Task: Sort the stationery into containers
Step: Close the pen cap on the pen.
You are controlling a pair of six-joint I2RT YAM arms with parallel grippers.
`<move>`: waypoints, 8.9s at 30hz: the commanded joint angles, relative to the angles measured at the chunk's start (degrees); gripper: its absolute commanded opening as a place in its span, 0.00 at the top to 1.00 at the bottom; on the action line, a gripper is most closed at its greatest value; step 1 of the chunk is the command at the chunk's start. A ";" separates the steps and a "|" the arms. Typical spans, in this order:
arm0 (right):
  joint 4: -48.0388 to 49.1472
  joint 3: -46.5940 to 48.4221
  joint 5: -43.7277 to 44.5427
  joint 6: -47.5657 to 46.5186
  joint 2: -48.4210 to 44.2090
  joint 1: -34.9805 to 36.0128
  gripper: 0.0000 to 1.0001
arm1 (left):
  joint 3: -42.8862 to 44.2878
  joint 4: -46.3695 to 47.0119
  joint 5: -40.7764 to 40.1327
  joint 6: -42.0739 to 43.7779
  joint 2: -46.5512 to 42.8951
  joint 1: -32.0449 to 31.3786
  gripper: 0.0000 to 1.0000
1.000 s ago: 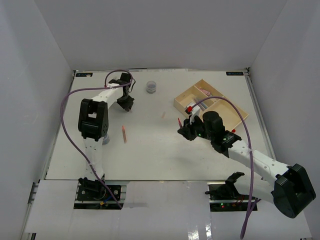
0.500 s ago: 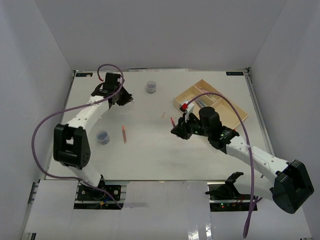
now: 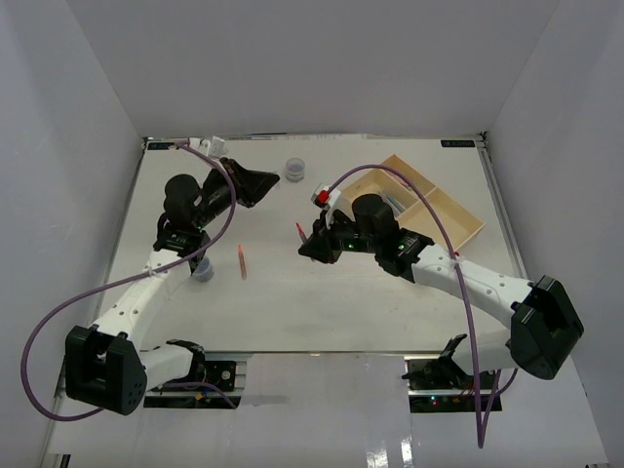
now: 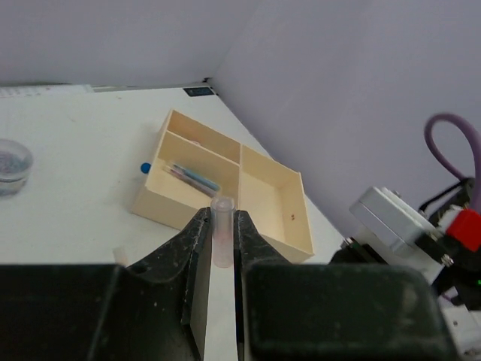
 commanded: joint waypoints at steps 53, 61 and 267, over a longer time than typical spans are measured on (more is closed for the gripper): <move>20.76 -0.72 7.74 4.16 -0.48 3.32 0.92 | -11.30 20.35 9.28 -0.98 -5.83 -5.13 1.00; 21.46 -0.63 7.83 4.33 -0.66 3.40 0.92 | -11.91 21.75 9.72 -1.69 -5.48 -5.30 1.00; 25.59 26.70 3.35 -3.22 -0.31 -8.11 0.92 | -6.11 -3.56 17.90 4.11 5.77 -18.13 1.00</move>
